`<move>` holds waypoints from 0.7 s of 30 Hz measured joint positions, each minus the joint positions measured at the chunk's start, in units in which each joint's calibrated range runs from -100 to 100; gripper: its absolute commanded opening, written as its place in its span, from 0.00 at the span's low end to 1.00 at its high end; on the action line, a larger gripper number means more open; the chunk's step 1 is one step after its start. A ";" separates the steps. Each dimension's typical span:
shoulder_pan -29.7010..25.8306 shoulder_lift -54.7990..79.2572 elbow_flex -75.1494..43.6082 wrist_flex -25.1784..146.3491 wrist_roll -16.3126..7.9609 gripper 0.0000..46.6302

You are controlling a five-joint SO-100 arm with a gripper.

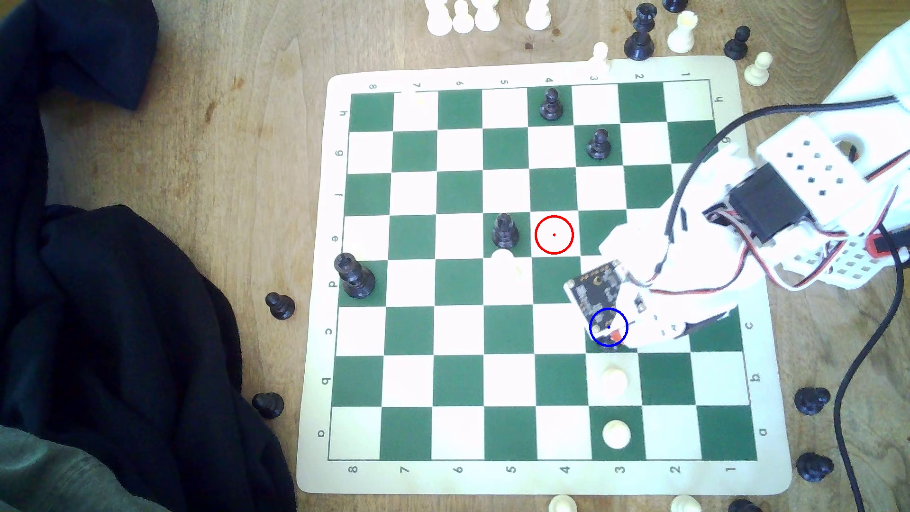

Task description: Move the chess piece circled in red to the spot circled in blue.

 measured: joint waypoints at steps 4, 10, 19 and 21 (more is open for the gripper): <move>0.52 1.68 0.54 -0.80 0.39 0.01; 1.47 3.94 0.36 -1.67 0.59 0.01; 1.55 3.94 0.36 -2.15 0.59 0.13; 1.55 3.94 0.36 -2.15 0.59 0.17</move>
